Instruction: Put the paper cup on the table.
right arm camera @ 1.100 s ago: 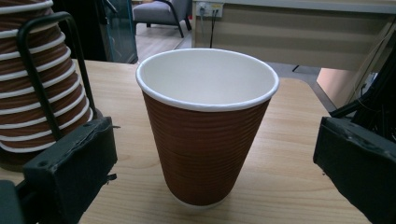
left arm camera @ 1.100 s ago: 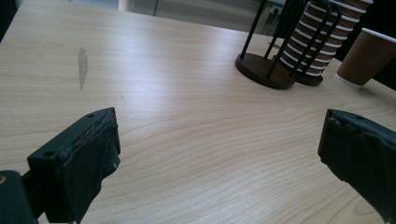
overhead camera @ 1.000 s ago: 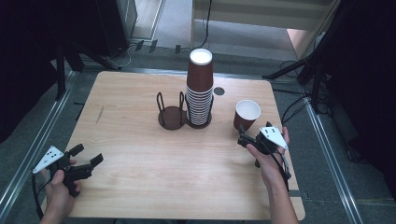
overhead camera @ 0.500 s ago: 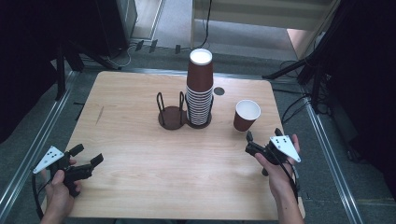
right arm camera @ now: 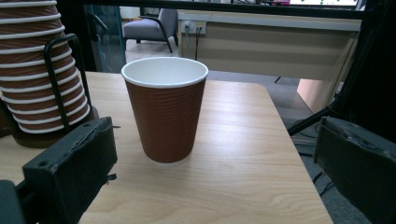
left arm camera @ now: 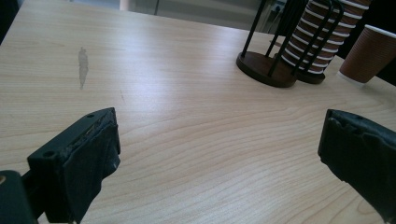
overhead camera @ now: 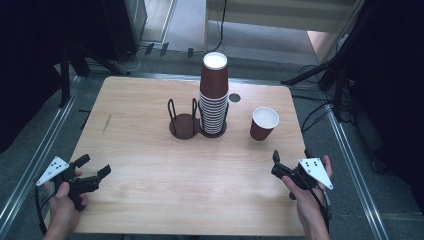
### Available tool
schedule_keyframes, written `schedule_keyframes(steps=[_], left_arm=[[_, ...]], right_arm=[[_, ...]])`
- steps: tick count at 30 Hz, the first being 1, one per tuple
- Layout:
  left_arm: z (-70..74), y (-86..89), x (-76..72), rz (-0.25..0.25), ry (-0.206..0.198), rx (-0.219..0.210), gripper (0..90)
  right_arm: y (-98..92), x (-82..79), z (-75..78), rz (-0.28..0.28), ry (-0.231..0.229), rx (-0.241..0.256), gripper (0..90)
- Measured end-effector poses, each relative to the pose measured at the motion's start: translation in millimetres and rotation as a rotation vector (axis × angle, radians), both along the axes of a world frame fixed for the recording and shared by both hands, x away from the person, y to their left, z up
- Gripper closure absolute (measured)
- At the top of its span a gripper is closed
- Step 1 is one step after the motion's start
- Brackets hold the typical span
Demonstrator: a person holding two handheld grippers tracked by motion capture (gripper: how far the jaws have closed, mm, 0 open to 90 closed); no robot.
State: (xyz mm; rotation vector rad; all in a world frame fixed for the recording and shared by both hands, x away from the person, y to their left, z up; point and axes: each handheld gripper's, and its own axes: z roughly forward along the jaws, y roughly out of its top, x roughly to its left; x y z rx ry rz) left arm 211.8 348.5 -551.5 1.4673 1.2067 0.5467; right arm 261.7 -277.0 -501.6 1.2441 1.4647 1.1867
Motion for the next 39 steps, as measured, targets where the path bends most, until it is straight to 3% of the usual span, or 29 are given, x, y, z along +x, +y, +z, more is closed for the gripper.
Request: schedule_keyframes(steps=[8, 16, 28, 34, 39], left_arm=[[0.1, -0.1, -0.1, -0.002, 0.000, 0.002, 0.0], [0.1, -0.2, -0.2, -0.004, 0.000, 0.005, 0.0], [0.1, 0.0, 0.0, -0.005, -0.001, 0.002, 0.0], [0.2, -0.3, 0.0, -0.011, -0.001, 0.004, 0.0], [0.2, -0.7, 0.5, -0.018, -0.001, 0.010, 0.0]], right_arm=[[-10.9, -13.5, -2.7, -0.007, 0.008, 0.024, 0.0], [-16.7, -27.9, -12.8, -0.015, 0.028, 0.004, 0.0], [-43.5, -47.5, -24.9, -0.078, 0.052, 0.026, 0.0], [-47.6, -51.7, -33.4, -0.094, 0.063, -0.001, 0.0], [-50.6, -50.4, -40.8, -0.098, 0.064, 0.035, 0.0]])
